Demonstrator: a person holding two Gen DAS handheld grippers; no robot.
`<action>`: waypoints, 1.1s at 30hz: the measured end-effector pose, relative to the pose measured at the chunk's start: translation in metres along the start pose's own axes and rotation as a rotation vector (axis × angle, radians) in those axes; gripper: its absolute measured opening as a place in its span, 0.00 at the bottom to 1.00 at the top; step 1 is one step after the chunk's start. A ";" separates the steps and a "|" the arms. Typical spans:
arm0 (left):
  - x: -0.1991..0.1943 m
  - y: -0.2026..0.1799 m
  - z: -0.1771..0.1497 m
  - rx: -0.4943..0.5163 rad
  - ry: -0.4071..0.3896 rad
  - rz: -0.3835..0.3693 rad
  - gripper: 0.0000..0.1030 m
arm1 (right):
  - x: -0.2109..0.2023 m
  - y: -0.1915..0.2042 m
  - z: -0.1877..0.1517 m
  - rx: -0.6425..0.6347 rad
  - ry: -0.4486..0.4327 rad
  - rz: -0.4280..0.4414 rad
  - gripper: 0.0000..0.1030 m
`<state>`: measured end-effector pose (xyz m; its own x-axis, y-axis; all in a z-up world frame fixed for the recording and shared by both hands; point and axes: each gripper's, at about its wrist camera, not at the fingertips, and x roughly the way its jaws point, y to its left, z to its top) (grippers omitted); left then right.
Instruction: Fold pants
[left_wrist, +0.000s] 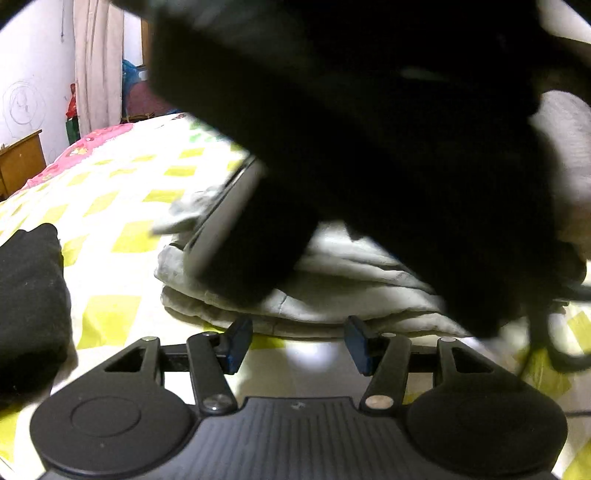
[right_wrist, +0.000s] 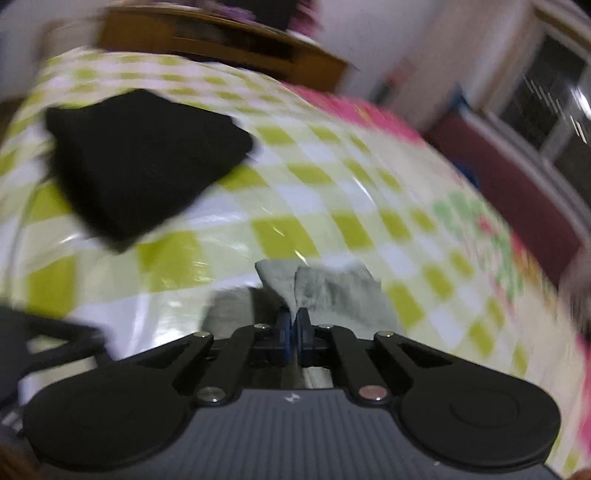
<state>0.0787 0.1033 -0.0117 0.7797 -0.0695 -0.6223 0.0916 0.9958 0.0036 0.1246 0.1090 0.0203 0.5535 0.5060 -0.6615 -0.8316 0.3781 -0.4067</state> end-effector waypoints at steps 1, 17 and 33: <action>0.001 0.000 0.000 0.014 -0.005 0.000 0.69 | 0.001 0.000 0.000 0.006 0.012 0.033 0.04; -0.009 -0.037 0.005 0.187 -0.087 0.025 0.70 | -0.137 -0.125 -0.180 0.900 0.039 -0.275 0.34; 0.038 -0.106 0.049 0.390 -0.081 -0.011 0.71 | -0.124 -0.172 -0.332 1.548 -0.216 0.202 0.38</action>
<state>0.1288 -0.0079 0.0028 0.8222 -0.0995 -0.5604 0.3159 0.8988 0.3040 0.1848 -0.2766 -0.0371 0.5517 0.6895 -0.4693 -0.1143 0.6199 0.7763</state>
